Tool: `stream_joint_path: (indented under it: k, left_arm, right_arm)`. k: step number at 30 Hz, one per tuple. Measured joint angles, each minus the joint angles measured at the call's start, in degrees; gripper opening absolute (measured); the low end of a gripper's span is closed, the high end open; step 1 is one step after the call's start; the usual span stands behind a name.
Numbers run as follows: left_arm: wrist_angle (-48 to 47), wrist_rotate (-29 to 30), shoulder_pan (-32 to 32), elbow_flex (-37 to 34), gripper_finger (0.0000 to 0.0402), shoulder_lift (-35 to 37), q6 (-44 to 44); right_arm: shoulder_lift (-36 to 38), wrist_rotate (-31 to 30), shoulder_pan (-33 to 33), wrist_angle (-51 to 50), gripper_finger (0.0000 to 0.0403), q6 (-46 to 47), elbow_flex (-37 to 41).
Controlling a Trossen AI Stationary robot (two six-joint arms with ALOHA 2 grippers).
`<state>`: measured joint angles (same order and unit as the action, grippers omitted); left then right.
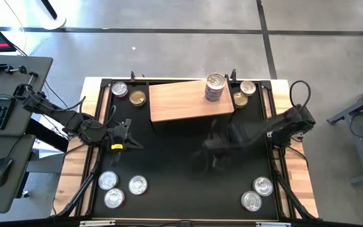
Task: Stack canned seafood by type on shelf
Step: Put the red tuna can on the shelf
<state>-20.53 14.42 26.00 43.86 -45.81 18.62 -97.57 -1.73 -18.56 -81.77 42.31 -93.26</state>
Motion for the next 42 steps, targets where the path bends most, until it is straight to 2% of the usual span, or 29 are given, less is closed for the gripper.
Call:
stream_joint_path:
  k: [2,3,7,13,16,19,25,28,31,34,38,42]
  left_arm:
    - [1.3,0.3,0.5,0.0,0.0000,-1.2,1.6]
    - [2.4,0.3,0.7,0.0,0.0000,-2.1,2.4]
    - [9.0,0.3,1.7,0.0,0.0000,-7.0,4.4]
    - [24.1,0.8,3.2,0.0,0.0000,-20.1,8.4]
    - [31.8,0.8,4.9,0.0,0.0000,-27.5,12.9]
    - [37.6,0.8,7.2,0.0,0.0000,-34.1,17.3]
    - [39.7,4.3,11.9,1.9,0.0000,-44.1,27.0]
    - [39.8,5.3,13.3,2.6,0.0000,-47.9,29.8]
    - [40.0,5.4,13.7,2.7,0.0000,-50.6,31.9]
    - [39.7,3.1,13.7,2.7,0.0000,-51.6,32.3]
    - [37.4,-0.5,13.6,2.7,0.0000,-49.9,32.0]
    - [31.3,-1.5,13.6,2.7,0.0000,-44.9,28.4]
  right_arm:
    - [1.9,4.7,-3.5,5.8,0.0031,4.1,5.6]
    - [3.1,6.8,-5.1,8.9,0.0017,6.3,8.3]
    - [9.0,14.3,-11.9,20.0,0.0017,17.7,18.4]
    - [12.5,18.3,-22.8,33.7,0.0004,34.5,31.0]
    - [11.8,18.0,-27.1,38.7,0.0001,36.8,33.7]
    - [10.3,17.7,-30.9,37.7,0.0000,37.4,34.3]
    - [5.4,18.9,-36.7,39.1,0.0000,35.1,34.3]
    - [3.4,18.8,-38.1,39.1,0.0000,36.0,34.3]
    - [2.1,16.2,-38.1,38.9,0.0000,36.5,34.3]
    - [0.9,13.5,-36.4,38.9,0.0000,37.2,34.2]
    - [-1.0,12.5,-31.8,41.5,0.0000,33.9,33.9]
    - [-2.7,8.1,-26.0,47.5,0.0000,29.5,33.4]
